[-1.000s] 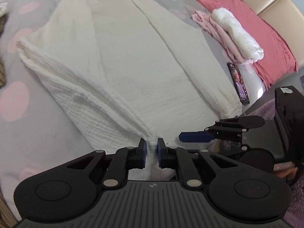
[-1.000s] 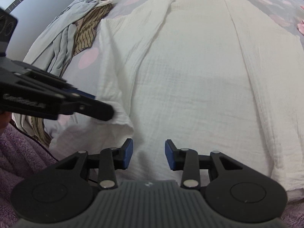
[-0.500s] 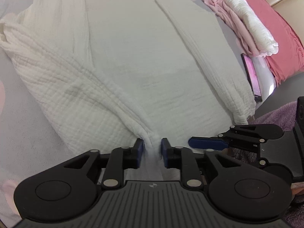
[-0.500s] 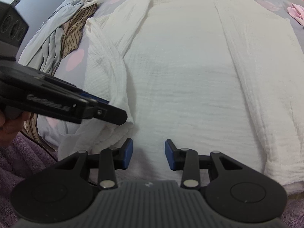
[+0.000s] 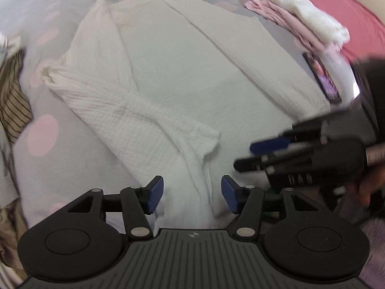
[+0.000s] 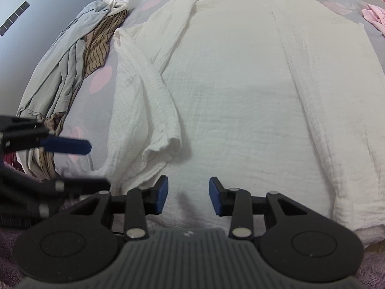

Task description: Fold clothes

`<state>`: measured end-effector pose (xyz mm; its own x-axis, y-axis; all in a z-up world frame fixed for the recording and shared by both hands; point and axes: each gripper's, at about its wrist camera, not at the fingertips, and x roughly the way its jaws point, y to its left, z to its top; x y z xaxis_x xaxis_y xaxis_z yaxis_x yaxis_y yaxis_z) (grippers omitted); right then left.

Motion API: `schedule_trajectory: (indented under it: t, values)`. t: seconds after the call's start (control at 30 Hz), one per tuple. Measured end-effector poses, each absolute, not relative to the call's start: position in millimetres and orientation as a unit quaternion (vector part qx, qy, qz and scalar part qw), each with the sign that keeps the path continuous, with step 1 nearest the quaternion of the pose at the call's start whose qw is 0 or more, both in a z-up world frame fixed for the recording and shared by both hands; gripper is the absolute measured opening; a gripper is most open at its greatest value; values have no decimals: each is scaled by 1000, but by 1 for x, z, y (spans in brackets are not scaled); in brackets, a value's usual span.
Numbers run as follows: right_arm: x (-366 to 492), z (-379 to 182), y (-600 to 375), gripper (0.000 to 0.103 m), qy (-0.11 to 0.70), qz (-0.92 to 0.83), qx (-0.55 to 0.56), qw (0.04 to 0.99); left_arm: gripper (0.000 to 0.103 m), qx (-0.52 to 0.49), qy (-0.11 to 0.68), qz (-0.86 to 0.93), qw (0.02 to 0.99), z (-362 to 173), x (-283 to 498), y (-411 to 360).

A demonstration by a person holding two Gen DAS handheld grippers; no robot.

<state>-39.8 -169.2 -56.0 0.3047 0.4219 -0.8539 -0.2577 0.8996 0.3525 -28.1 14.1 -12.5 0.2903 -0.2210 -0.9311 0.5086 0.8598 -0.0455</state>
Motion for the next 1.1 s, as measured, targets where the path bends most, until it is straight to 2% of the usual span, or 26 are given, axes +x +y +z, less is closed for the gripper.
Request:
schedule_trajectory:
  t: [0.27, 0.33, 0.4, 0.5, 0.6, 0.7, 0.8, 0.97, 1.1]
  values:
    - [-46, -49, -164, 41, 544, 224, 70, 806, 55, 222, 540, -223, 781, -31, -65, 0]
    - [-48, -47, -163, 41, 541, 226, 70, 807, 52, 255, 535, -212, 777, -38, -71, -2]
    - [-51, -46, -164, 41, 539, 224, 72, 808, 31, 269, 536, -203, 774, -43, -73, -1]
    - [-54, -44, -165, 41, 537, 222, 74, 810, 14, 249, 544, -205, 775, -42, -71, 6]
    - [-57, -42, -167, 41, 535, 219, 75, 813, 11, 168, 554, -227, 783, -28, -66, 22]
    - [-57, -40, -170, 41, 533, 211, 76, 816, 11, 30, 565, -277, 776, -12, -59, 41]
    - [-58, -38, -173, 41, 529, 204, 77, 820, 11, -40, 562, -309, 766, -7, -54, 45]
    - [-58, -35, -181, 41, 522, 190, 81, 828, 14, -31, 553, -323, 767, -16, -51, 25]
    - [-57, -32, -187, 41, 514, 178, 85, 835, 32, -21, 556, -324, 765, -22, -51, 18]
